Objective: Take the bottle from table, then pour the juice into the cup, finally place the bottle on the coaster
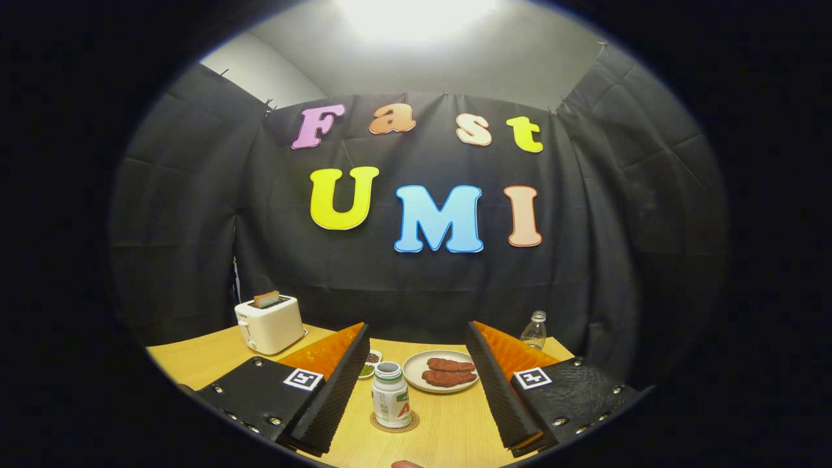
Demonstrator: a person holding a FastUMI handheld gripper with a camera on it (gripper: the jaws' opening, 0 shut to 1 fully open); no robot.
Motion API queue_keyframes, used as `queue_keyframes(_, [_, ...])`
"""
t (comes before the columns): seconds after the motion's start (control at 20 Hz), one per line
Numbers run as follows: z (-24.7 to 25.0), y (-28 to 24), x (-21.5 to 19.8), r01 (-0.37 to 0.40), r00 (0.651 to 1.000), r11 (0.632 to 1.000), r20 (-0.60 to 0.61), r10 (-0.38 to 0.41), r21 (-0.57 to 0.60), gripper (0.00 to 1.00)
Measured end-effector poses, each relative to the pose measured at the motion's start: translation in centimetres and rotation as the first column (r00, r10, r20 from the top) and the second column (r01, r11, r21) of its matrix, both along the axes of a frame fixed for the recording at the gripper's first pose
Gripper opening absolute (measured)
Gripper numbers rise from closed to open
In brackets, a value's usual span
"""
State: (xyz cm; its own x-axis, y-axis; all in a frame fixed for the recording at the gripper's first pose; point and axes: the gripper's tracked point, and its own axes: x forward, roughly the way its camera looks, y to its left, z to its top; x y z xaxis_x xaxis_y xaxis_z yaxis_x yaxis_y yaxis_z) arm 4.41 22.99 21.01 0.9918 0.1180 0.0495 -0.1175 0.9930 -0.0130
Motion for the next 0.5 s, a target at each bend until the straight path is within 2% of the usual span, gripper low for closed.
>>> queue_keyframes(0.1, [-0.9,-1.4,-0.9,-0.003,1.000,1.000,0.010,0.003,-0.010,0.92])
queue_keyframes(0.2, [-2.6,-4.3,-1.4,0.025,0.999,0.999,0.025,-0.024,-0.032,0.92])
queue_keyframes(0.5, [-10.0,-13.7,-1.4,0.076,0.997,0.996,0.013,-0.075,-0.040,0.92])
